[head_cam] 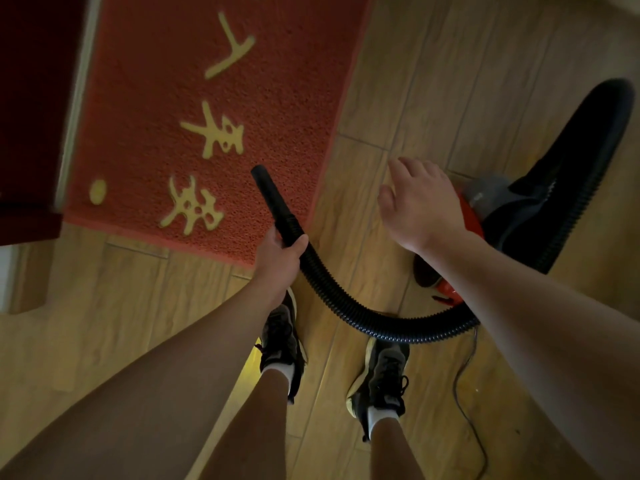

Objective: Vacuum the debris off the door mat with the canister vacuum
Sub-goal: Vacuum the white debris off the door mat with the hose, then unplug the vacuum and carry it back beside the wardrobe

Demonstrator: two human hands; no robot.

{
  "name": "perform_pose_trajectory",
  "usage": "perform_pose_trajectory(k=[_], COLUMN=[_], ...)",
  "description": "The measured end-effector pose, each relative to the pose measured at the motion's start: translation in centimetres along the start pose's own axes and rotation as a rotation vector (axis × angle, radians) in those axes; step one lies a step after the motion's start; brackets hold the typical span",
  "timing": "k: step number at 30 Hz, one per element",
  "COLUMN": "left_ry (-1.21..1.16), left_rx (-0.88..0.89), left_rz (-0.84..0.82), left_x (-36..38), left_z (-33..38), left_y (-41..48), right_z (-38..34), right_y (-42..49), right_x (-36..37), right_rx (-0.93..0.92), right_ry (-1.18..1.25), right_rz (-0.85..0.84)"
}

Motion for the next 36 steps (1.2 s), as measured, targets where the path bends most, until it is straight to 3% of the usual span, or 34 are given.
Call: perform_pose_trajectory(k=[19,29,36], left_ry=[-0.055,-0.043,0.185], left_rx=[-0.266,-0.266,-0.161], left_rz=[-0.033,0.034,0.033], left_x=[-2.6,-2.0,-1.7], left_z=[-0.4,-0.9,0.1], left_y=[3.3,2.7,1.4], right_z=[-3.1,-2.3,-1.5], right_y=[2.7,1.6,1.0], right_x=[-0.2,0.4,-1.1], right_rx=[-0.022,-0.04,-0.029], right_ry=[0.034,0.029,0.031], right_rz=[-0.008,-0.034,-0.001])
Point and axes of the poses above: each hand's wrist, its own y-axis towards the middle knuckle, its own x-axis out of the palm, z = x × y, the point moved 1 cm from there along y, towards the middle knuckle, and after that the axes turned 1 degree about z, right-handed, at the moved point
